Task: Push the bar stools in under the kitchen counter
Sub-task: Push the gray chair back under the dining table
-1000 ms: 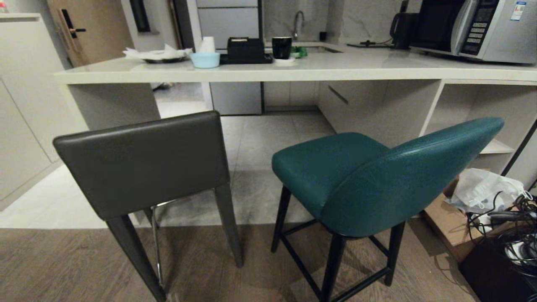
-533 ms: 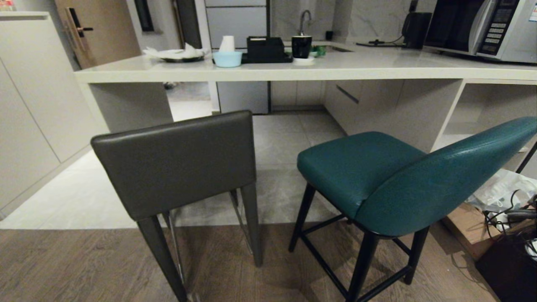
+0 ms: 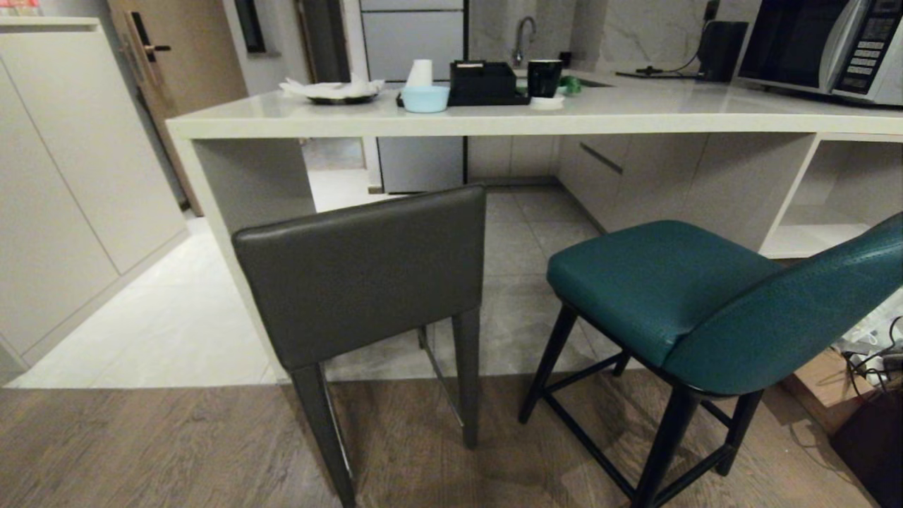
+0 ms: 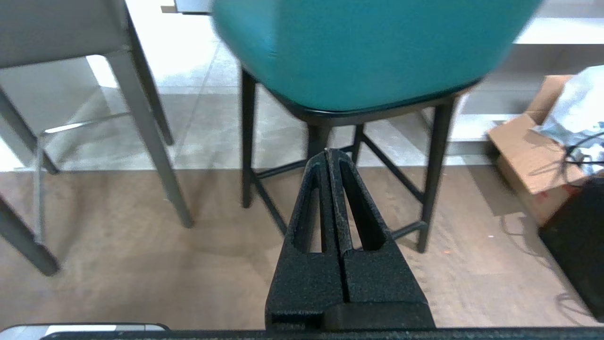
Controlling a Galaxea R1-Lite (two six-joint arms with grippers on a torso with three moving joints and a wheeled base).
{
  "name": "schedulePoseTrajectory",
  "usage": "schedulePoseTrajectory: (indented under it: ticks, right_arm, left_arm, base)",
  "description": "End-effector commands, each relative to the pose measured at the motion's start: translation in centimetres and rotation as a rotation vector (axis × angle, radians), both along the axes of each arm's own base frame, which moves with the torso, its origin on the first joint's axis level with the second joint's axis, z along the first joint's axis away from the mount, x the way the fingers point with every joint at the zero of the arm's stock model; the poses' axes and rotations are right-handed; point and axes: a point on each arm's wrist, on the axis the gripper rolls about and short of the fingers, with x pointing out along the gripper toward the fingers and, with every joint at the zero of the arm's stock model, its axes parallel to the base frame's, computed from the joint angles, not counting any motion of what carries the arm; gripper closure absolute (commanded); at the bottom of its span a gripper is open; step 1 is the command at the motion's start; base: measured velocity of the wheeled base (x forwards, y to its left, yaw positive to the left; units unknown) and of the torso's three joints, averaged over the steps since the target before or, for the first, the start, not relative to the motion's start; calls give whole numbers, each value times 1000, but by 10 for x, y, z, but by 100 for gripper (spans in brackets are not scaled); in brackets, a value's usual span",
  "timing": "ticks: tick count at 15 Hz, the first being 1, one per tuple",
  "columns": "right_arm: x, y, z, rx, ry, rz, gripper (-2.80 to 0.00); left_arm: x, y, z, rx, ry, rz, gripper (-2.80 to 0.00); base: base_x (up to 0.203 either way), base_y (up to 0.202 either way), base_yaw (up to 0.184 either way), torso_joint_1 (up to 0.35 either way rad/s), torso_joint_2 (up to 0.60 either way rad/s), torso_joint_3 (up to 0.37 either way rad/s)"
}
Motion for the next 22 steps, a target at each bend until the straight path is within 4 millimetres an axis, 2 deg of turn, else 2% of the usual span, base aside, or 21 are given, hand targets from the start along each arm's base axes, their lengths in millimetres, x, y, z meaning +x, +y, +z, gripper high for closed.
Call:
schedulePoseTrajectory:
  ticks: [1,15,22]
  right_arm:
    - [0,0,0,0,0,0,0]
    - [0,0,0,1,2,-1,0]
    - [0,0,0,1,1,-3,0]
  left_arm:
    - [2,0,-5,-1,19,-1,0]
    - [2,0,-5,-1,19,0,0]
    - [2,0,-5,-1,19,0,0]
  base:
    - [0,196,-1,2,2,2]
    - [0,197,-2,2,3,3]
    - [12,29,-2,0,1,1]
